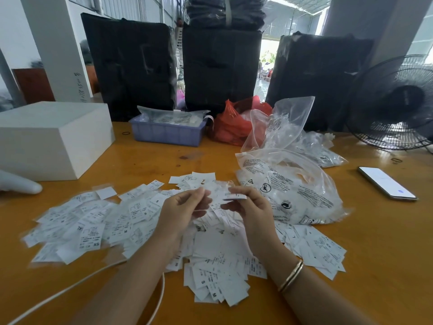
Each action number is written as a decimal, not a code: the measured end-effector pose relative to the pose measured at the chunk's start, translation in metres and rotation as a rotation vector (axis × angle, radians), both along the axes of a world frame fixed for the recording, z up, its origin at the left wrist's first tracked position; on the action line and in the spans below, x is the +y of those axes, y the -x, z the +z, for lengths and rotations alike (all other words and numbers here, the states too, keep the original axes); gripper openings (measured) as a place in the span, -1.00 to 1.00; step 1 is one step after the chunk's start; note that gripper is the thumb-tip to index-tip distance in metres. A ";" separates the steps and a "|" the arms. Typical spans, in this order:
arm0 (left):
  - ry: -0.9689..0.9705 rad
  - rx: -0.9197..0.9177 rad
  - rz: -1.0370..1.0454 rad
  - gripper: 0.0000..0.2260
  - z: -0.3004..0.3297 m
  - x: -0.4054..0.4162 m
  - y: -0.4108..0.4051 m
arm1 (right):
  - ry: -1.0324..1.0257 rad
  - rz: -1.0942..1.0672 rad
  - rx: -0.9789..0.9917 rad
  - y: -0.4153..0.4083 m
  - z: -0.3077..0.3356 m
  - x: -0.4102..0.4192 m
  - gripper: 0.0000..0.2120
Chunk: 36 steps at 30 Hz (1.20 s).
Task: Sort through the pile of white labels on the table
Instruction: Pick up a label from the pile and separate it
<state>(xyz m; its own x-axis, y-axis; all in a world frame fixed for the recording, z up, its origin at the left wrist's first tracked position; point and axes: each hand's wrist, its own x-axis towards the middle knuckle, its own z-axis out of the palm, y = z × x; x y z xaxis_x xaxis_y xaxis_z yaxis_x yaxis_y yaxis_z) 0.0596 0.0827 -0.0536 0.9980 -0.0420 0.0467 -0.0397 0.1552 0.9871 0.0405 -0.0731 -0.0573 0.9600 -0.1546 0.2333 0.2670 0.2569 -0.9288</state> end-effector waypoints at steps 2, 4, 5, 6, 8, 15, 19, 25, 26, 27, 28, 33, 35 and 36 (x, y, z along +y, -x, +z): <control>0.006 0.002 -0.007 -0.79 0.000 0.000 0.000 | -0.064 0.056 -0.036 0.001 -0.001 0.000 -0.67; 0.008 0.001 -0.012 -0.74 0.000 0.000 0.000 | -0.052 0.065 -0.041 0.002 -0.001 0.003 -0.82; 0.002 -0.002 -0.013 -0.73 -0.001 -0.001 0.000 | -0.014 0.041 -0.029 0.002 -0.001 0.004 -0.88; -0.009 -0.006 -0.011 -0.73 -0.001 -0.001 0.000 | 0.017 0.014 -0.016 0.002 0.000 0.005 -0.91; -0.031 -0.008 -0.004 -0.79 -0.001 -0.002 0.000 | 0.050 -0.019 -0.004 0.001 0.000 0.006 -0.79; -0.038 0.002 0.012 -0.90 -0.003 -0.002 -0.002 | 0.152 -0.034 -0.016 0.002 -0.001 0.008 -0.78; -0.024 -0.014 -0.006 -0.92 -0.002 -0.001 -0.002 | 0.075 -0.079 -0.010 0.000 -0.001 0.006 -0.83; -0.033 -0.007 -0.013 -0.90 -0.001 -0.002 -0.002 | 0.078 -0.046 0.006 -0.002 -0.004 0.005 -0.92; -0.034 -0.009 -0.013 -0.90 -0.001 -0.002 -0.002 | 0.083 -0.044 0.016 -0.002 -0.004 0.005 -0.92; -0.036 -0.010 -0.011 -0.91 -0.002 -0.002 -0.002 | 0.071 -0.039 0.027 -0.003 -0.005 0.005 -0.91; -0.042 -0.011 -0.008 -0.91 -0.002 -0.002 -0.003 | 0.040 -0.030 0.041 -0.003 -0.005 0.005 -0.89; -0.058 -0.029 -0.011 -0.94 -0.003 -0.002 -0.003 | -0.195 0.050 0.074 -0.004 -0.002 0.000 -0.73; -0.072 -0.029 -0.011 -0.93 -0.004 -0.003 -0.003 | -0.254 0.071 0.087 -0.004 -0.001 0.001 -0.78; -0.069 -0.030 -0.013 -0.92 -0.005 -0.003 -0.004 | -0.274 0.077 0.104 -0.004 -0.001 0.002 -0.84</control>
